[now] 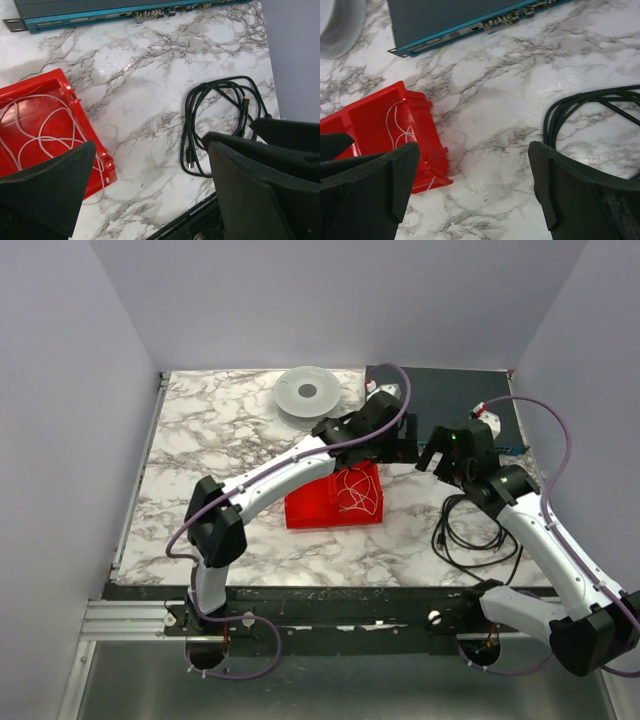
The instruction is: Wrap the cables
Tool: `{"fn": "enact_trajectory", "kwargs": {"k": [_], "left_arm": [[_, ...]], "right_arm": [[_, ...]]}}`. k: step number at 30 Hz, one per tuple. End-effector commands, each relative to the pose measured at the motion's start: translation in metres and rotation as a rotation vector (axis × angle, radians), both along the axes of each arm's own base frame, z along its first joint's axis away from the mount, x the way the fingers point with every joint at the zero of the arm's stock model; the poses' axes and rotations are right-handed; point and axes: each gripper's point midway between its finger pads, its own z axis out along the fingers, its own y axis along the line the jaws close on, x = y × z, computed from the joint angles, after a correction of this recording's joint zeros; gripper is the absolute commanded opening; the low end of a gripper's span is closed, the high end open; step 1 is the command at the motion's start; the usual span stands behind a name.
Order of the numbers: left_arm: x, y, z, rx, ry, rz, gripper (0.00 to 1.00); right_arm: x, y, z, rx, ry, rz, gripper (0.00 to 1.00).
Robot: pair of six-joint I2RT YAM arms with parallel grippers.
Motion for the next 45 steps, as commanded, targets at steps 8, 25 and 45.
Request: {"fn": "enact_trajectory", "kwargs": {"k": [8, 25, 45], "left_arm": [[0.002, -0.081, -0.068, -0.037, 0.146, -0.049, 0.99], [0.005, -0.049, -0.142, 0.132, 0.203, 0.093, 0.99], [0.042, 0.114, -0.156, 0.189, 0.260, 0.483, 0.99]], "right_arm": [[-0.017, -0.021, 0.028, -0.016, -0.043, -0.067, 1.00], [-0.025, -0.024, 0.021, -0.025, -0.027, -0.064, 1.00], [-0.022, -0.012, 0.006, 0.014, -0.010, -0.023, 1.00]]}}
